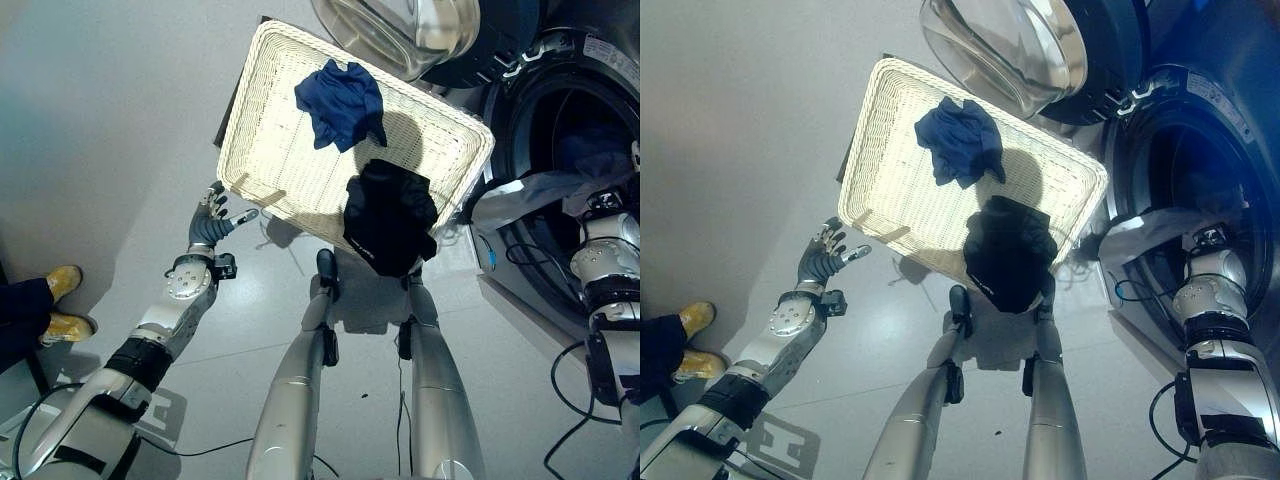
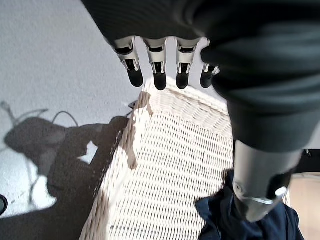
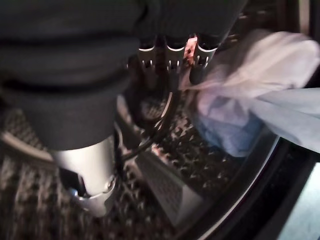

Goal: Put the clothes into the washing machine.

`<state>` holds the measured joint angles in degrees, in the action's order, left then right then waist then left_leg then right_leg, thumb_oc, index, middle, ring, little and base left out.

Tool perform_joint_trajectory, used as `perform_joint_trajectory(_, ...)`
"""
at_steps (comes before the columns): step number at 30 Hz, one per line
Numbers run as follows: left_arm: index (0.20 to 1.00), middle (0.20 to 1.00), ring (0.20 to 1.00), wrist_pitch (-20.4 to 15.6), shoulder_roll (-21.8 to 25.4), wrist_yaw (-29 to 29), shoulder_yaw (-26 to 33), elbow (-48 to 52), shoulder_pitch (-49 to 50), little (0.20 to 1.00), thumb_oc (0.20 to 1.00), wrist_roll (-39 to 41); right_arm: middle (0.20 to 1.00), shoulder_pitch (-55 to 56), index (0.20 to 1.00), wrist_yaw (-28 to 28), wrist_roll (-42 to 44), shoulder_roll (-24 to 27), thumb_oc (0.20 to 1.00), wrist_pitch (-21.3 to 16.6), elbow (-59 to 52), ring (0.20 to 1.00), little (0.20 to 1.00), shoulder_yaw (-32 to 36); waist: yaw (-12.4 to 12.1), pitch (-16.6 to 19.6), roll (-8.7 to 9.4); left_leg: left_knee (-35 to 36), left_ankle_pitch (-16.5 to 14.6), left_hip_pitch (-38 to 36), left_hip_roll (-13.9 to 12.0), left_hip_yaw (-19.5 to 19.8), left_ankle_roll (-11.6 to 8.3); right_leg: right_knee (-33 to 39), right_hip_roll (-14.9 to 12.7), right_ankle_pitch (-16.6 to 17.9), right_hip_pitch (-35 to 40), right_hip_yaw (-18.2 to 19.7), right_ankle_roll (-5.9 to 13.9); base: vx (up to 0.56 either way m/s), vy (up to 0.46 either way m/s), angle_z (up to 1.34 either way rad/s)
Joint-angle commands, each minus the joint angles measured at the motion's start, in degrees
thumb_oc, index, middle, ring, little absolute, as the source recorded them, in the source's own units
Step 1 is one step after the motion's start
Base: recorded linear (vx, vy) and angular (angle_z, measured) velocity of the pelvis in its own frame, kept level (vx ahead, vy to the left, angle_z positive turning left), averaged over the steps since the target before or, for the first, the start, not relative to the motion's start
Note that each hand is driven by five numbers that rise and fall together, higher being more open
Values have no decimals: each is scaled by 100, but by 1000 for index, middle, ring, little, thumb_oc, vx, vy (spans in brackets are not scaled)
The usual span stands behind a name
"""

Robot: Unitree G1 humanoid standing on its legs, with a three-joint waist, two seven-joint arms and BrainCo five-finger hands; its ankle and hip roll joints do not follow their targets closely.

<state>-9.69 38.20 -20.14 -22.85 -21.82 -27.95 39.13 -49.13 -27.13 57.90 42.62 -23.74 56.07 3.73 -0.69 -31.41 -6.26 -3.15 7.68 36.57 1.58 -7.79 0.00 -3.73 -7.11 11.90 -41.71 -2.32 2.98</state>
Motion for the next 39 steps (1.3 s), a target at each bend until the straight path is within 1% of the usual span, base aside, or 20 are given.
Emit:
perform_joint_trajectory(1,1000,1000,1000,-393,-155,9,271,-89,354,1000,1000,24,1000,37,1000,-580,-448,660,1000,-881,-501,1000,1000,-75,185,161,-498,-1,-131,-13,263,197,-302,-665,472,-867,132,-355,180,-1,44,-1)
perform_joint_trajectory(3,1000,1000,1000,-426,-214,-6,249,-125,358,1000,1000,18,1000,9,1000,-649,-435,596,1000,-906,-546,1000,1000,-25,184,161,-523,5,-125,-13,265,188,-304,-660,476,-856,119,-341,178,-3,28,-2)
perform_joint_trajectory(6,1000,1000,1000,-444,-302,-26,256,-159,336,1000,1000,-46,1000,-16,1000,-536,-389,470,1000,-735,-552,1000,1000,-17,176,161,-556,39,-115,-20,266,179,-303,-647,473,-858,115,-331,176,-5,30,-1)
perform_joint_trajectory(7,1000,1000,1000,-487,-317,-75,250,-178,329,1000,1000,-146,1000,12,1000,-485,-543,409,1000,-588,-556,1000,1000,-22,179,161,-559,52,-104,-13,268,175,-307,-640,480,-856,111,-326,172,0,0,0)
perform_joint_trajectory(8,1000,1000,1000,-502,-305,-117,254,-162,318,1000,1000,-174,1000,63,1000,-469,-602,380,1000,-595,-566,1000,1000,-55,183,161,-560,59,-98,-9,261,165,-306,-637,481,-851,106,-327,170,-13,33,0)
perform_joint_trajectory(9,1000,1000,1000,-541,-313,-244,295,-130,324,1000,1000,-310,1000,234,1000,-427,-733,271,1000,-510,-646,1000,1000,-76,196,161,-545,56,-100,-9,258,157,-302,-639,482,-851,106,-327,166,-5,34,0)
perform_joint_trajectory(13,1000,1000,1000,-656,-322,-739,390,-73,340,1000,1000,-968,1000,713,1000,-363,-1189,-14,1000,-515,-952,1000,1000,-130,255,161,-506,50,-110,-27,248,119,-295,-639,501,-858,108,-302,153,1,44,-1)
perform_joint_trajectory(14,1000,1000,1000,-679,-336,-1111,481,-20,306,1000,1000,-1465,1000,1111,1000,-305,-1458,-284,1000,-582,-1273,1000,1000,-203,310,161,-463,-1,-122,10,240,82,-291,-659,525,-850,59,-255,135,-7,54,-1)
perform_joint_trajectory(16,1000,1000,1000,-699,-390,-1370,563,8,258,1000,1000,-1825,1000,1517,1000,-162,-1615,-551,1000,-613,-1553,1000,1000,-307,380,161,-413,-66,-148,33,236,52,-289,-693,542,-871,35,-209,119,5,77,2)
perform_joint_trajectory(21,1000,1000,1000,-568,-529,-1564,666,-101,45,1000,1000,-2168,1000,2210,1000,88,-1841,-1025,1000,-648,-2109,1000,1000,-605,579,161,-301,-148,-219,29,208,-46,-296,-721,578,-901,6,-102,112,6,87,-1)
perform_joint_trajectory(25,1000,1000,1000,-250,-601,-1614,631,-429,-456,1000,1000,-2284,1000,2582,1000,277,-1948,-1356,1000,-557,-2534,1000,1000,-903,801,161,-196,-279,-253,128,169,-198,-313,-742,623,-874,-112,42,101,11,105,-9)
perform_joint_trajectory(26,1000,1000,1000,-250,-601,-1614,631,-429,-456,1000,1000,-2284,1000,2582,1000,277,-1948,-1356,1000,-557,-2534,1000,1000,-903,801,161,-196,-279,-253,128,169,-198,-313,-742,623,-874,-112,42,101,12,94,-20)
perform_joint_trajectory(28,1000,1000,1000,93,-571,-1571,551,-835,-1005,1000,1000,-2190,1000,2793,1000,361,-2167,-1485,1000,-482,-2798,1000,1000,-1172,991,161,-115,-418,-299,230,135,-331,-321,-781,652,-851,-236,157,97,18,121,-20)
perform_joint_trajectory(29,1000,1000,1000,93,-571,-1571,551,-835,-1005,1000,1000,-2190,1000,2793,1000,361,-2167,-1485,1000,-482,-2798,1000,1000,-1172,991,161,-115,-418,-299,230,135,-331,-321,-781,652,-851,-236,157,97,33,165,-16)
perform_joint_trajectory(30,1000,1000,1000,320,-587,-1509,468,-1342,-1493,1000,1000,-1955,1000,2924,1000,468,-2283,-1542,1000,-389,-3009,1000,1000,-1429,1165,161,-41,-526,-339,306,111,-449,-322,-797,678,-819,-338,255,105,23,105,-8)
perform_joint_trajectory(34,1000,1000,1000,528,-567,-1506,373,-1703,-1867,1000,1000,-1727,1000,2997,1000,574,-2314,-1589,1000,-338,-3142,1000,1000,-1614,1286,161,29,-629,-386,370,101,-533,-318,-793,690,-791,-406,318,106,20,94,-16)
perform_joint_trajectory(36,1000,1000,1000,773,-532,-1441,357,-2059,-2234,1000,1000,-1532,1000,3122,1000,730,-2509,-1614,1000,-325,-3316,1000,1000,-1831,1428,161,116,-844,-484,475,90,-633,-311,-818,681,-769,-509,373,103,56,111,-19)
perform_joint_trajectory(37,1000,1000,1000,921,-514,-1412,330,-2315,-2380,1000,1000,-1516,1000,3264,1000,784,-2738,-1614,1000,-275,-3499,1000,1000,-2017,1516,161,187,-1095,-753,417,75,-624,-338,-866,673,-917,-437,403,129,83,91,-13)
perform_joint_trajectory(38,1000,1000,1000,921,-514,-1412,330,-2315,-2380,1000,1000,-1516,1000,3264,1000,784,-2738,-1614,1000,-275,-3499,1000,1000,-2017,1516,161,187,-1095,-753,417,75,-624,-338,-866,673,-917,-437,403,129,95,107,-19)
perform_joint_trajectory(39,1000,1000,1000,1032,-467,-1404,324,-2531,-2548,1000,1000,-1447,1000,3334,1000,850,-2879,-1572,1000,-172,-3673,1000,1000,-2164,1599,161,260,-1301,-875,485,58,-678,-323,-892,659,-909,-510,433,130,28,66,-14)
